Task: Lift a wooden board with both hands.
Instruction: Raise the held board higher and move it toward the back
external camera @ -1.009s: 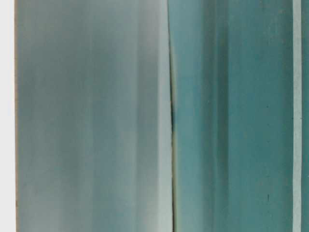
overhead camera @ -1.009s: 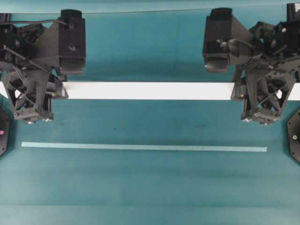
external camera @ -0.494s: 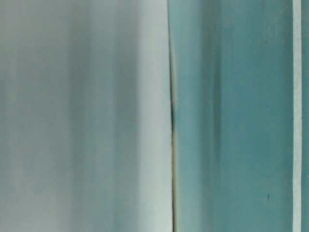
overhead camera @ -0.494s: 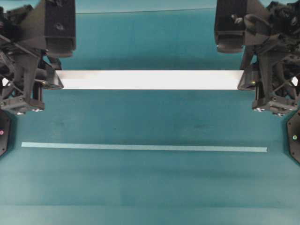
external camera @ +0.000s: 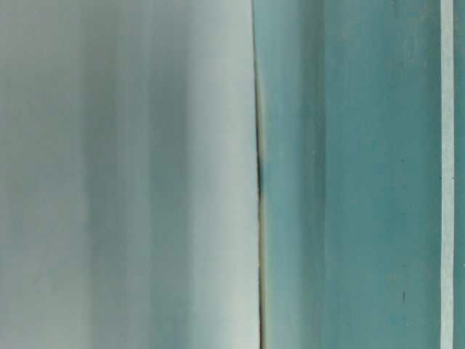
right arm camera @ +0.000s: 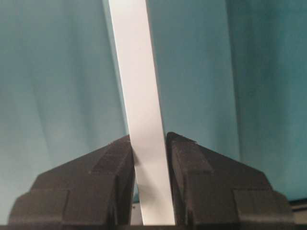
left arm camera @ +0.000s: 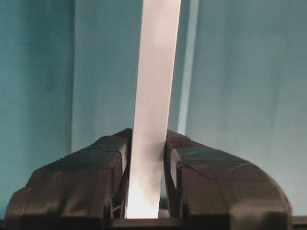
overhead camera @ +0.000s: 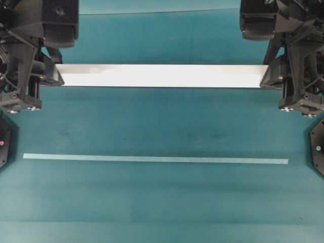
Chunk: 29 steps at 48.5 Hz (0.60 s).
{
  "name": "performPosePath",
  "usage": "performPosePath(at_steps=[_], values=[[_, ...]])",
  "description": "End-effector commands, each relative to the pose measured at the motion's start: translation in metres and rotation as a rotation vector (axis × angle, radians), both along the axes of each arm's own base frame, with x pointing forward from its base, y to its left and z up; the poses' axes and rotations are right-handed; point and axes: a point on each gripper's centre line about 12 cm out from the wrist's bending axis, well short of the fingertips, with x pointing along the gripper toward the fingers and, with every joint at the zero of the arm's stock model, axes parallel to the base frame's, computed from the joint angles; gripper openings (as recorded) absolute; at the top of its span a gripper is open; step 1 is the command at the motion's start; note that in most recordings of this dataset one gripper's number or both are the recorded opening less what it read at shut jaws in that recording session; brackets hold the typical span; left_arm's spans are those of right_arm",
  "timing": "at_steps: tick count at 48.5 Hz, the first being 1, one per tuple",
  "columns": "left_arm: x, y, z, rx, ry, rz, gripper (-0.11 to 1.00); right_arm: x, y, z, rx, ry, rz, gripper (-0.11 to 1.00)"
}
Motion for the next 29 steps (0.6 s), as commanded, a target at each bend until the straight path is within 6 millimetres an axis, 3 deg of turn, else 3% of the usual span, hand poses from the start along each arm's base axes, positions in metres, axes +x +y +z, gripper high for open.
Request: performPosePath(at_steps=[1,29], values=[[0.0038,-0.0009,0.0169,0.006,-0.072,-0.008,0.17,0.0093,0.0003,0.0043,0.003,-0.036,-0.008,0.22],[0.0024,-0.0006,0.0199,0.007,-0.081,-0.006,0.17,0.0093,0.0005,0.0043,0.004,-0.036,-0.007,0.22]])
